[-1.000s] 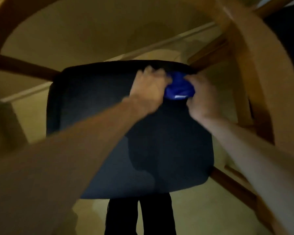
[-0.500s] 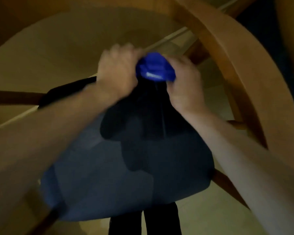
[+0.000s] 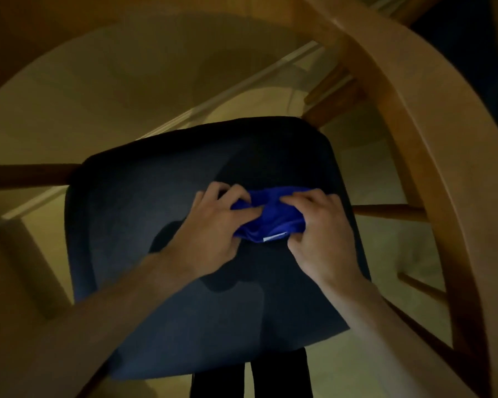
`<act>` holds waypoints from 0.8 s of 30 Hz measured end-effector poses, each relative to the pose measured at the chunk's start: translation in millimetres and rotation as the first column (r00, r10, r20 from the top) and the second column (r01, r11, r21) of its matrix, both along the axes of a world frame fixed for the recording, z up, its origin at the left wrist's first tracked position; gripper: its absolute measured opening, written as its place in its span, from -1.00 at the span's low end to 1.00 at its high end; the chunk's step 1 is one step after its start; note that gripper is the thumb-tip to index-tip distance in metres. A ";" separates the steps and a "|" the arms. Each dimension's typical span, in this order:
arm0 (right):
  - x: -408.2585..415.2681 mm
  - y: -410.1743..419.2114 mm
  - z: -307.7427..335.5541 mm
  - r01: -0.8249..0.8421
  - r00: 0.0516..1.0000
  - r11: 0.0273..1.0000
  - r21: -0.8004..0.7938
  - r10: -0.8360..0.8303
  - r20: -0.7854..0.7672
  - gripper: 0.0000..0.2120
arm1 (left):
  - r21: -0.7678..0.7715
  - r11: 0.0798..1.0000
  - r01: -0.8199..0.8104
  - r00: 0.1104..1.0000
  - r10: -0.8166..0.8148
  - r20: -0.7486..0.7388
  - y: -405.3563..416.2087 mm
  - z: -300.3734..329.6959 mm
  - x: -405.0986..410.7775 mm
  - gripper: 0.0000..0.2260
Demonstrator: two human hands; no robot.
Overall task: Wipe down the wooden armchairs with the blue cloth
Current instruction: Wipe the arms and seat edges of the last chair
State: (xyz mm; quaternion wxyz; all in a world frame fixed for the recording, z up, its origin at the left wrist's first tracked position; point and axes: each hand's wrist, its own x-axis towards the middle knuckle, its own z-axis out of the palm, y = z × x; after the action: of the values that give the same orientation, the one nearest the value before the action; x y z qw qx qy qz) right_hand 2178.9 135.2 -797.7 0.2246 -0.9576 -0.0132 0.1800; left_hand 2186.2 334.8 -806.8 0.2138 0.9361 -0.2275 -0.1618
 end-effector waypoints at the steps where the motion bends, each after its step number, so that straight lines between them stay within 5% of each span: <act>1: 7.4 -4.0 1.0 0.005 1.000 1.000 0.009 -0.005 0.004 -0.45 | 0.012 0.999 0.032 0.999 -0.032 0.036 1.8 1.8 7.4 -0.50; 6: 89.7 1.5 -0.7 0.041 0.966 0.992 0.116 -0.069 0.248 -0.50 | 0.093 0.990 -0.109 0.971 0.086 0.222 -2.4 11.9 103.4 -0.48; 8: 120.7 10.1 -8.6 0.017 0.954 0.999 0.032 -0.026 0.300 -0.56 | 0.092 0.971 -0.220 0.952 0.193 0.238 -10.7 7.5 148.0 -0.48; 12: 142.9 31.6 -30.5 -0.009 0.980 0.990 -0.139 0.036 0.197 -0.73 | 0.177 0.965 -0.192 0.981 0.192 0.020 -20.6 -11.0 170.9 -0.43; 17: 82.6 2.7 -19.6 0.069 0.976 0.998 0.004 -0.068 0.207 -0.74 | -0.004 0.986 -0.170 0.983 0.169 0.064 -32.3 -3.6 97.7 -0.44; 24: 13.9 -47.2 8.0 0.279 0.956 0.952 0.127 -0.264 -0.129 -0.57 | -0.032 0.997 0.067 0.998 -0.068 -0.011 -68.6 8.1 11.5 -0.42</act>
State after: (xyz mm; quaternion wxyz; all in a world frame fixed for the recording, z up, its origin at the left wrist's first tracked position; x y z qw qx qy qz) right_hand 2192.8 88.0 -789.8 0.3158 -0.9202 0.1182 0.1986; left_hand 2197.8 266.1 -798.7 0.2243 0.9234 -0.2603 -0.1709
